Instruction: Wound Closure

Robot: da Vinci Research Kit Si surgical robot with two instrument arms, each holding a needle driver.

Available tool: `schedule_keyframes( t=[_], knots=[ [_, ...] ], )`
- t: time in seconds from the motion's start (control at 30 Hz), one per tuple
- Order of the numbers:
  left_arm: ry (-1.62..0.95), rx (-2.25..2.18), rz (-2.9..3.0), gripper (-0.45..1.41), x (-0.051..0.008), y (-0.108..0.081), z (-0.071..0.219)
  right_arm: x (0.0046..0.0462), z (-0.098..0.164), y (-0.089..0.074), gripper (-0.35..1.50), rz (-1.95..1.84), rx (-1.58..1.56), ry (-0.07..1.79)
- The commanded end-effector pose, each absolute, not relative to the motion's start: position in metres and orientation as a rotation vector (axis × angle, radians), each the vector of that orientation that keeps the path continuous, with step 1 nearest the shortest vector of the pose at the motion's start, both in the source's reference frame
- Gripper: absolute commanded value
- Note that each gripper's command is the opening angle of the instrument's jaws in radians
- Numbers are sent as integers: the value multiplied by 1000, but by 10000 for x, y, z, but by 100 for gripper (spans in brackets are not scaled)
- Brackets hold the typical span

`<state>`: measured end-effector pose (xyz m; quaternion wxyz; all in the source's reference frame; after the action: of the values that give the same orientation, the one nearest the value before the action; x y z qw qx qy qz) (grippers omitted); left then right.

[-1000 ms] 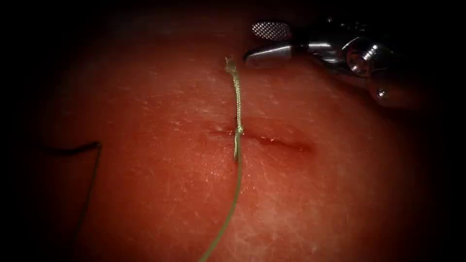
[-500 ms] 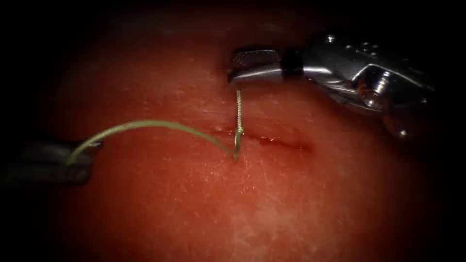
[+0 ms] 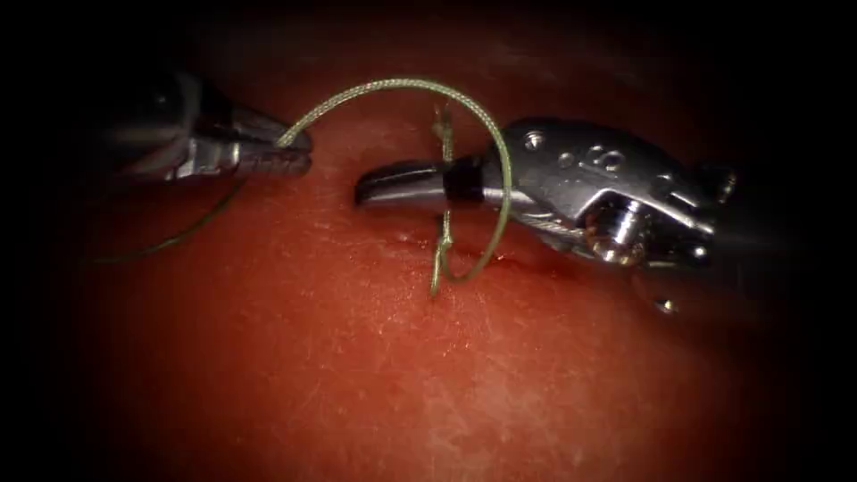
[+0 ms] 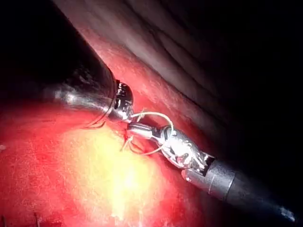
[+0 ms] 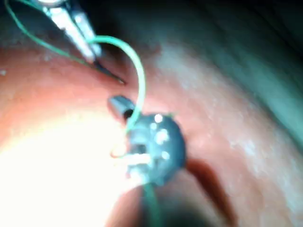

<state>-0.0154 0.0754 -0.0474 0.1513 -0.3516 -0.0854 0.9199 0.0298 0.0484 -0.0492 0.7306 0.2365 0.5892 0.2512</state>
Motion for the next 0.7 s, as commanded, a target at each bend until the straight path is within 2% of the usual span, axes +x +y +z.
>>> schedule_keyframes(
  t=[0.03, 0.17, 0.27, 0.3, 0.47, 0.53, 0.7],
  knots=[
    [-245, -1004, 2652, -35, -162, 753, -462, 304, -488, 483, -35, 559, 525, 1309],
    [-267, -980, 2675, -35, -183, 741, -427, 304, -490, 483, -35, 620, 527, 1355],
    [-289, -968, 2672, -35, -197, 734, -406, 304, -491, 483, -13, 671, 531, 1384],
    [-293, -969, 2676, -35, -201, 732, -400, 304, -491, 481, -11, 678, 532, 1388],
    [-313, -958, 2671, -35, -211, 723, -374, 306, -500, 471, -16, 715, 534, 1423],
    [-318, -956, 2673, -35, -211, 720, -377, 306, -505, 470, -10, 767, 484, 1428],
    [-323, -959, 2673, -35, -213, 712, -385, 301, -514, 473, -10, 858, 410, 1404]
  ],
)
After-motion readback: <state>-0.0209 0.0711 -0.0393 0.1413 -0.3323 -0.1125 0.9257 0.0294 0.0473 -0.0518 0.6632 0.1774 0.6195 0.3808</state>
